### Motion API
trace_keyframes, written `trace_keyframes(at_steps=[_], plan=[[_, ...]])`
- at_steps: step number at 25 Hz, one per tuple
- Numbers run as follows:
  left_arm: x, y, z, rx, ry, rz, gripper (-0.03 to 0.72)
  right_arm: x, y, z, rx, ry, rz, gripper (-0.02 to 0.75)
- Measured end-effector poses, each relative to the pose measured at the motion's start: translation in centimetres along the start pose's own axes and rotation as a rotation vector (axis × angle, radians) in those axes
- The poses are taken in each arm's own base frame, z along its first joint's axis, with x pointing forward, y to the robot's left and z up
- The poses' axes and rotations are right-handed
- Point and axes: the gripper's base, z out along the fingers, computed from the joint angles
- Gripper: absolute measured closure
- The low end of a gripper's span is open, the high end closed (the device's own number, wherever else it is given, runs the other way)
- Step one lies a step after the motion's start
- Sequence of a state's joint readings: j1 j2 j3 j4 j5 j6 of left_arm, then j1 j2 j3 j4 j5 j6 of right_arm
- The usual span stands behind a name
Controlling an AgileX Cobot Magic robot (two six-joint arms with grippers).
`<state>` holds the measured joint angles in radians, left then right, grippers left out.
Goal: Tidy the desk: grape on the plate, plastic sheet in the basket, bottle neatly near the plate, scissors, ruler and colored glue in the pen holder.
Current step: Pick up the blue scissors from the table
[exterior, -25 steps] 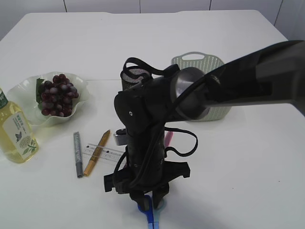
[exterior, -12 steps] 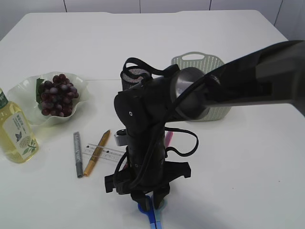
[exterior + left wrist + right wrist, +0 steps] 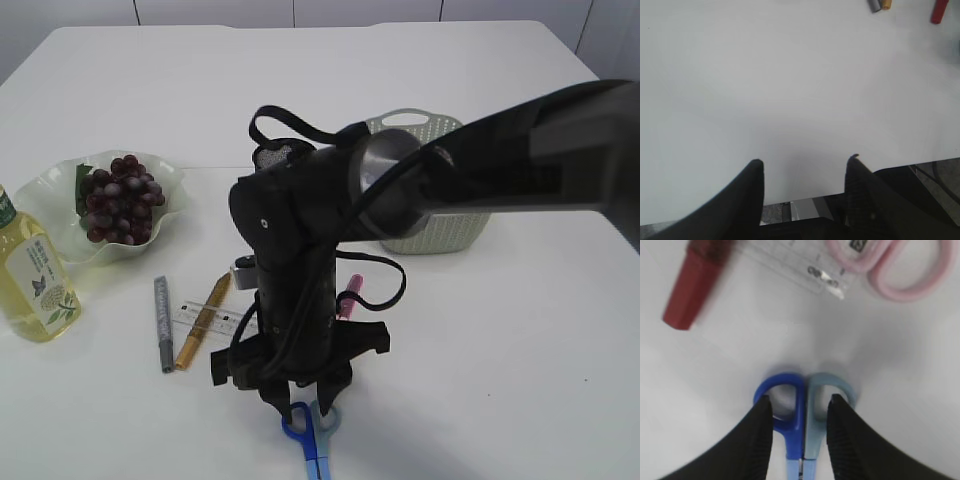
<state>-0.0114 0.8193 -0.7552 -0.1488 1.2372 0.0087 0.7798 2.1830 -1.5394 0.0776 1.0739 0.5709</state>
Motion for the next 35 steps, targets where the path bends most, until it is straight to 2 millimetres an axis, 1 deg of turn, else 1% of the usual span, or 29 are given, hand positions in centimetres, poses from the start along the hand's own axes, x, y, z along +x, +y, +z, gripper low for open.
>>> trace_keyframes(at_steps=[4,7,11,14,22,24,31,35], plan=[[0.0,0.0,0.0,0.0,0.0,0.0,0.307,-0.9,0.7,-1.7,-0.022,-0.042,-0.009,0.458],[0.0,0.0,0.0,0.0,0.0,0.0,0.307,-1.0,0.8,-2.3,-0.021,-0.042,-0.011,0.458],[0.0,0.0,0.0,0.0,0.0,0.0,0.307,-0.5,0.5,-2.4,0.013,0.011,-0.011,0.458],[0.0,0.0,0.0,0.0,0.0,0.0,0.307,-0.5,0.5,-2.4,0.018,0.018,-0.011,0.458],[0.0,0.0,0.0,0.0,0.0,0.0,0.307,-0.3,0.8,-2.4,-0.009,0.04,0.001,0.458],[0.0,0.0,0.0,0.0,0.0,-0.009,0.307,-0.2,0.9,-2.4,-0.01,0.041,-0.021,0.458],[0.0,0.0,0.0,0.0,0.0,-0.009,0.307,1.3,2.7,-2.2,0.014,0.03,-0.122,0.462],[0.0,0.0,0.0,0.0,0.0,-0.009,0.307,1.7,3.2,-2.2,0.021,0.028,-0.15,0.513]])
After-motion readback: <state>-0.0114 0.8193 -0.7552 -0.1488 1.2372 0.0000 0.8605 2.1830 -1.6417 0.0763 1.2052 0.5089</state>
